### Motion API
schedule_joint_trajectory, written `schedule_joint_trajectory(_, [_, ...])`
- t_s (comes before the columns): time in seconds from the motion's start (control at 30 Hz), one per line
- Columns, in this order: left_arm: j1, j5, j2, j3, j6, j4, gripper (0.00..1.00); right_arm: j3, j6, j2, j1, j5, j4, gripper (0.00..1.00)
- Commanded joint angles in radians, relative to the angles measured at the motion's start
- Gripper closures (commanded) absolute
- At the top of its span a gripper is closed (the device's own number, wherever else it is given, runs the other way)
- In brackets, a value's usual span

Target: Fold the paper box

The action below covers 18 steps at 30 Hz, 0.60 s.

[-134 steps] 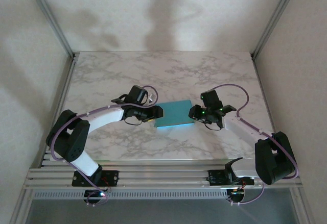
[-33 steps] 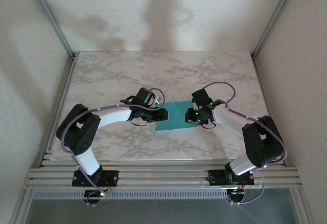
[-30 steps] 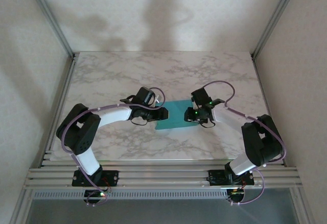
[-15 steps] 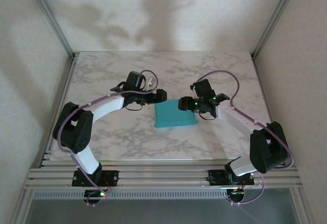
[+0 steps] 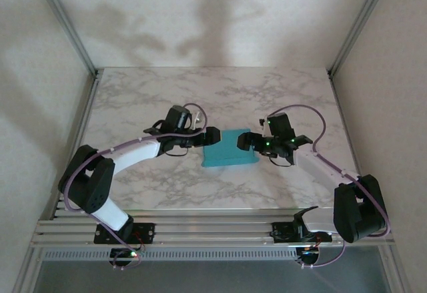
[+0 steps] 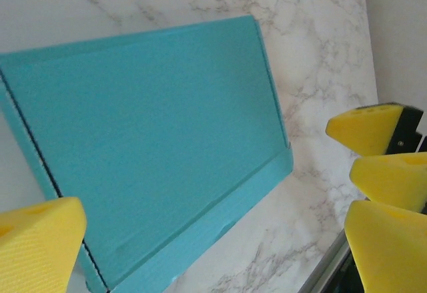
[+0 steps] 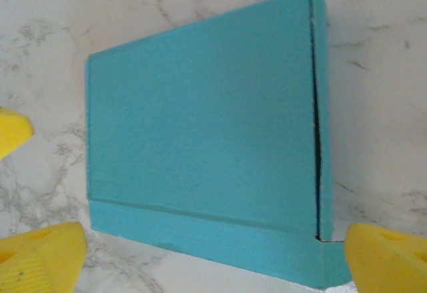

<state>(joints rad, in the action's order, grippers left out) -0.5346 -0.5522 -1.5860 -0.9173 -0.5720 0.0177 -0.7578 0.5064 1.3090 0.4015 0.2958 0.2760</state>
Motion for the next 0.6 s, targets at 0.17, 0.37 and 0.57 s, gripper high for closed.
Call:
schedule_joint_trajectory(0.17, [-0.003,0.139,0.019,0.069,-0.109,0.064,0.01,0.081,0.104,0.054,-0.024,0.05,-0.156,0.01])
schedule_joint_trajectory(0.37, [-0.003,0.146,-0.035,0.094,-0.153,0.139,0.01,0.07,0.106,0.121,-0.026,0.045,-0.185,0.01])
schedule_joint_trajectory(0.57, [-0.002,0.066,-0.141,0.009,-0.144,0.177,0.01,0.081,0.106,0.175,-0.022,0.096,-0.274,0.01])
